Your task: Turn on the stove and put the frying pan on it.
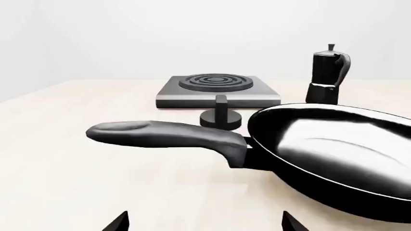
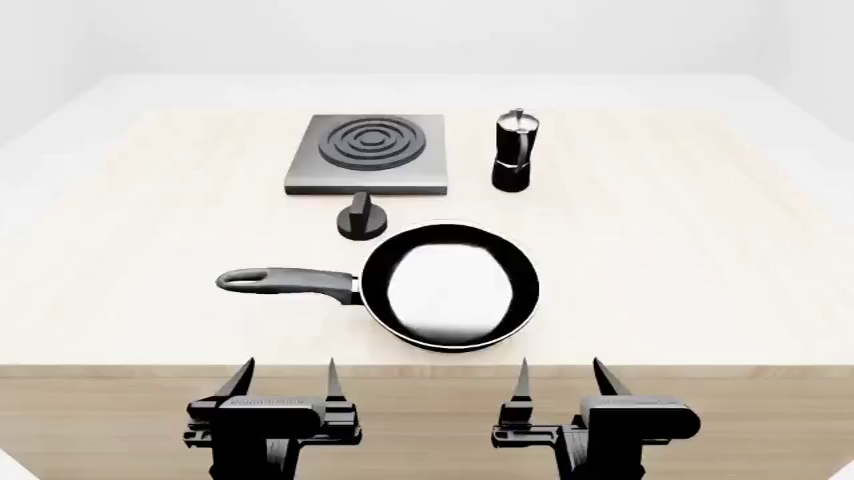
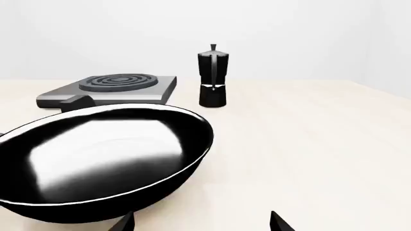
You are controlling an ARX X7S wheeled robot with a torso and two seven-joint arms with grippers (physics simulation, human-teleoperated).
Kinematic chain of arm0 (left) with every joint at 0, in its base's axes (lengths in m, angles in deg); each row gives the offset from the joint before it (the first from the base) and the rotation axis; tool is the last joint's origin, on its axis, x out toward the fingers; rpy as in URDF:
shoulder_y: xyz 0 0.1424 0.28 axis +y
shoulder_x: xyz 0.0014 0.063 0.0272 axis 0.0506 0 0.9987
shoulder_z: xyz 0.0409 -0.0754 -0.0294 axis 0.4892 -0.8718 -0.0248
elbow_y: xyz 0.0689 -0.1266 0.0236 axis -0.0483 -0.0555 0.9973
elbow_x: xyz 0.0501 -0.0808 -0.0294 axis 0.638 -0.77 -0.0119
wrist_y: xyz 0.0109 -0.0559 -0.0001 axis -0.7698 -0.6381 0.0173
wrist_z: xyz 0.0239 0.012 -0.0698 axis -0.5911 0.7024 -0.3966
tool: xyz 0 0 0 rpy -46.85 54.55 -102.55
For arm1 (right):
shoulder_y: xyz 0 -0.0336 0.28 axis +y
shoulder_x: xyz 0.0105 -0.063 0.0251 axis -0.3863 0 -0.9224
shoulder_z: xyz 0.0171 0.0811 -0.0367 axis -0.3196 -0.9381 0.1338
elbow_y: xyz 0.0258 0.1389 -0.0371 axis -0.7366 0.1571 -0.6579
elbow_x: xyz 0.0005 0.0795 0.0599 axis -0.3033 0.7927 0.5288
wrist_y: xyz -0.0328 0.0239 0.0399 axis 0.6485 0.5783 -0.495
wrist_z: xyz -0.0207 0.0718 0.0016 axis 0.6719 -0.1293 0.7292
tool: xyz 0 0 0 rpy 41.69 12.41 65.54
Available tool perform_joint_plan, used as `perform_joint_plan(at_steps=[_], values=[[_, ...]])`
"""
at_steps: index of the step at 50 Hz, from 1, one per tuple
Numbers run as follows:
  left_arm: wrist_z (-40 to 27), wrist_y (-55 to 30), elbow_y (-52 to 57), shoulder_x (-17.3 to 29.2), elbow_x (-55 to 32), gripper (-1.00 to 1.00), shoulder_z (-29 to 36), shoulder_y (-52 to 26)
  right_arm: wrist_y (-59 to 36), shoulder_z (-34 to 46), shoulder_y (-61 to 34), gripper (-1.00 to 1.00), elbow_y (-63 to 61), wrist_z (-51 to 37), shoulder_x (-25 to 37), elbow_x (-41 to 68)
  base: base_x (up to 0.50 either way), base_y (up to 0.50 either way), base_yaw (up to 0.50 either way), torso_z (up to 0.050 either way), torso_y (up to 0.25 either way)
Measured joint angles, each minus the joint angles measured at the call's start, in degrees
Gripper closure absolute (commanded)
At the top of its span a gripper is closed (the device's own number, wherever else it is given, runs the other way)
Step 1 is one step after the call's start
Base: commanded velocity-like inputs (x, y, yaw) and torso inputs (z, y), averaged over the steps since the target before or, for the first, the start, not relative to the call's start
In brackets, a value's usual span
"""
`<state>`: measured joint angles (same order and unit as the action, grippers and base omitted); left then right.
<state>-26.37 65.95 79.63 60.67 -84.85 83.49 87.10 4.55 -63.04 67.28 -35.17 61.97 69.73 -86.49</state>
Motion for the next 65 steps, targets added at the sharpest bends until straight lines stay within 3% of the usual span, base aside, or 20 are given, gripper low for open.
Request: perform_joint_plan(at_steps=[32,36,48,55,65], values=[[-3.8,-1.4,0.3,3.6,-3.6,-1.0,4.3,-0.2,-2.4,4.5,0.5,-1.0,-3.4,-4.8,3.7,1.8,0.0,0.0,0.0,0.0,0.0],[-4.5,-5.7,4.0,4.1,-3.9,-1.0,4.7,-0.4,-6.2,4.6,0.4,-1.0,-7.5,-4.7,4.5,2.9,0.0,0.0,0.0,0.0,0.0],[-6.4,-31.7,23.6,6.2,-6.9,-1.0,5.0,-9.1,-31.5,2.2,-7.9,-1.0,-28.4,-5.9,7.9,7.3,0.0,0.0,0.0,0.0,0.0],[-6.9,-37.8,27.8,6.9,-7.9,-1.0,5.7,-11.4,-37.5,-2.0,-11.8,-1.0,-30.3,-8.0,9.2,8.0,0.0,0.0,0.0,0.0,0.0],[-7.3,-40.5,29.3,7.7,-9.0,-1.0,4.9,-13.2,-41.5,-15.7,-14.1,-1.0,-29.2,-13.0,12.5,7.3,0.0,0.0,0.0,0.0,0.0]])
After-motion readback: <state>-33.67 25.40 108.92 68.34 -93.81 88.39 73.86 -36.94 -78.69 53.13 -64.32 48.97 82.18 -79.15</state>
